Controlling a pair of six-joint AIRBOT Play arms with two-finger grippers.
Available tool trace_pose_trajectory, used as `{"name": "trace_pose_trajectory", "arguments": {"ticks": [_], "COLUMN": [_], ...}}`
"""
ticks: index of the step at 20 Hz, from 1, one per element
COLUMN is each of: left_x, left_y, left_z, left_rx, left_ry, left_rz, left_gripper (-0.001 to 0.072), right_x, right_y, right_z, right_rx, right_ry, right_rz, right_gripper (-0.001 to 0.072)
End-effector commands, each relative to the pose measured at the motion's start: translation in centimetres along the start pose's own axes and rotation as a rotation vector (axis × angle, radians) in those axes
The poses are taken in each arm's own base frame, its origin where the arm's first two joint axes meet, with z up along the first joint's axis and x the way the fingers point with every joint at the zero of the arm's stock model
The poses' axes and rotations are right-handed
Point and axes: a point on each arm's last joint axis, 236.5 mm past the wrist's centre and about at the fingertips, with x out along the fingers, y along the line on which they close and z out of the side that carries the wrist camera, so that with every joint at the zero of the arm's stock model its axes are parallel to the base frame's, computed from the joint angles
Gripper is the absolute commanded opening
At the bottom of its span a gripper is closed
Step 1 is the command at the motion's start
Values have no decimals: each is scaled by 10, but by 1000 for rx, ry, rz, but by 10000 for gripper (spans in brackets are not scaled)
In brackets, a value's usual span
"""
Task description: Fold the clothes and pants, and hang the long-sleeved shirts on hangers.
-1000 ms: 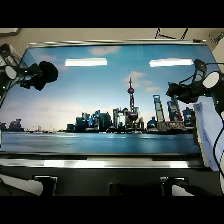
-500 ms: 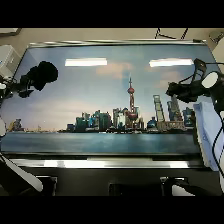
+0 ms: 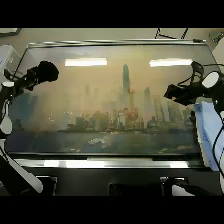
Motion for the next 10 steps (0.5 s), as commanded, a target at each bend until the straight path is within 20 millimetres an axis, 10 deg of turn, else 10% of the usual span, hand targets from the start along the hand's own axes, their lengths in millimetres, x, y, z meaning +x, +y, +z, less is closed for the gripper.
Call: {"name": "trace_pose_trajectory", "arguments": {"ticks": [1, 6, 10], "left_x": [-55, -200, -260], "left_y": [-108, -271, -316], "left_z": [-26, -102, -255], "left_rx": [536, 994, 959], "left_ry": [107, 162, 420], "left_rz": [-93, -162, -320], "left_gripper": [21, 21, 23], "right_x": [-15, -61, -106], "right_y": [5, 18, 28], "right_z": [-1, 2, -3], "right_rx": [-35, -64, -94], "right_ry": [-18, -116, -201], "right_rz": [9, 29, 43], "right_gripper": [556, 556, 556]}}
